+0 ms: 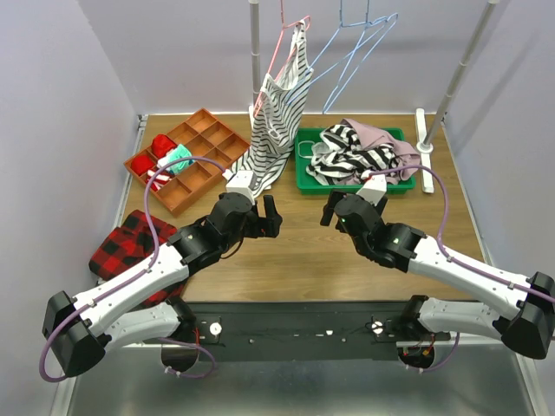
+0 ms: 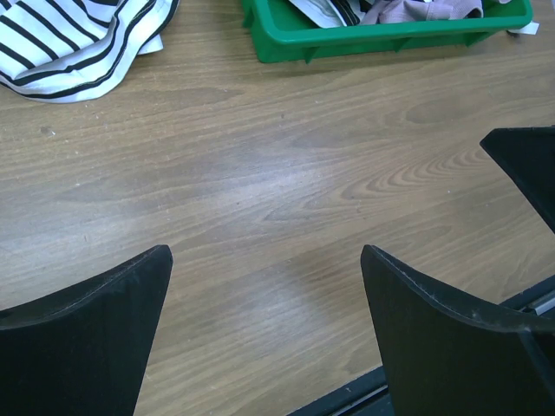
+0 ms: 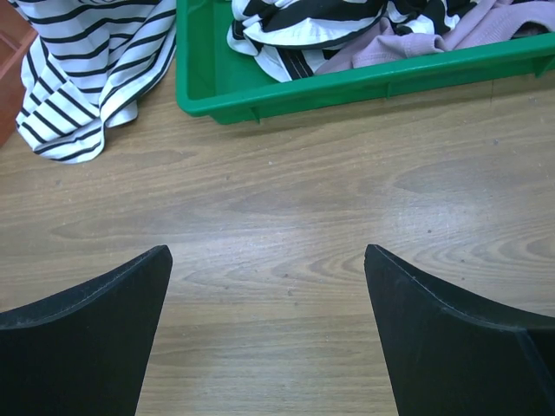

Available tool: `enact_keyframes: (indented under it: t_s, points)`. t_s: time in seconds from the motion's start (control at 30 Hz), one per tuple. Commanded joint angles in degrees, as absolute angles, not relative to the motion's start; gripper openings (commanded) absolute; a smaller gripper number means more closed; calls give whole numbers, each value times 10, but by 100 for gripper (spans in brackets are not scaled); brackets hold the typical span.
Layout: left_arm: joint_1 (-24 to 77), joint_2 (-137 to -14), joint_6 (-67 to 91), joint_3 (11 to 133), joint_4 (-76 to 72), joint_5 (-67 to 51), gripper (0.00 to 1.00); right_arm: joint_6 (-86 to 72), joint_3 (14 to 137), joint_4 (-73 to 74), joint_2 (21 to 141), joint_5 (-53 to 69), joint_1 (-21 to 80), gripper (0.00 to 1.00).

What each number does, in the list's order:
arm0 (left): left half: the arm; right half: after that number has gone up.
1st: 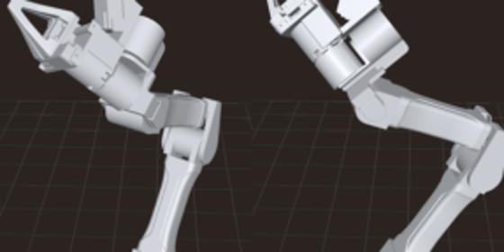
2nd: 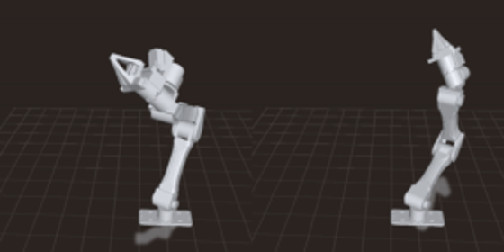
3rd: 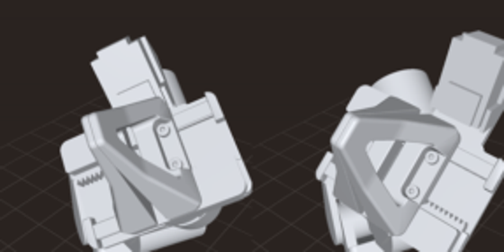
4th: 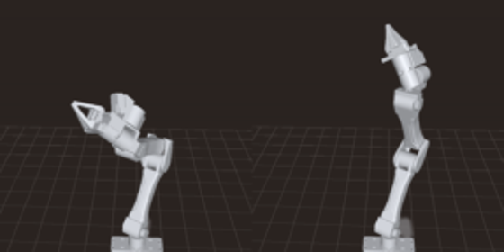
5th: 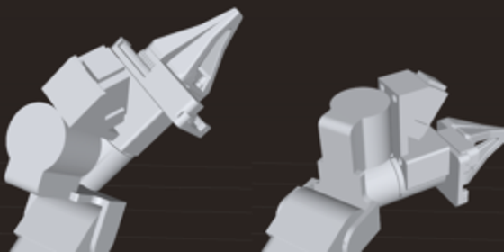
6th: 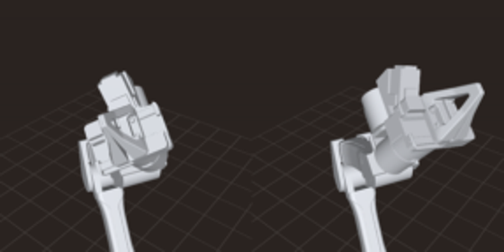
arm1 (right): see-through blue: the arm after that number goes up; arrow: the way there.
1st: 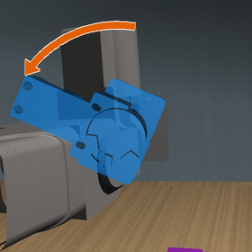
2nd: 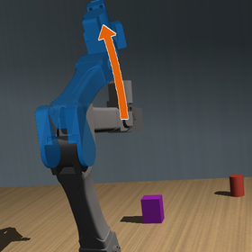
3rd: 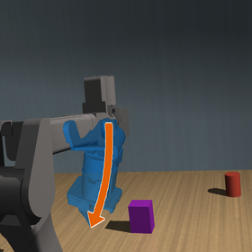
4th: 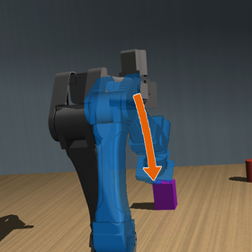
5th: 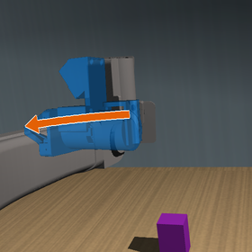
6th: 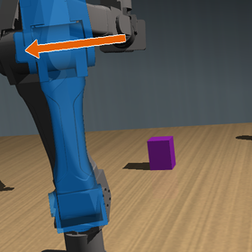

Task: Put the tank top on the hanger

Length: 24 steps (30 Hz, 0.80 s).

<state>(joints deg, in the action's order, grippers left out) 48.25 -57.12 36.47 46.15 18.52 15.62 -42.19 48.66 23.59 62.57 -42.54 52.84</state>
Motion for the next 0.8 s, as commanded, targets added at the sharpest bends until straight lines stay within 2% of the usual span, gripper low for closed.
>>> enact_keyframes:
  t_s: [0.0, 0.17, 0.33, 0.5, 0.77]
  points:
    - [485, -566, 360, 471, 187, 149, 99, -404, 515, 215, 641, -430, 529, 100]
    - [485, -551, 354, 471, 185, 141, 99, -367, 562, 189, 707, -408, 489, 100]
    - [484, -553, 352, 480, 192, 135, 99, -345, 591, 134, 792, -299, 362, 100]
    - [484, -565, 349, 498, 202, 130, 99, -327, 696, 143, 923, -236, 269, 98]
    - [483, -575, 337, 516, 210, 132, 99, -332, 750, 140, 1034, -214, 211, 96]
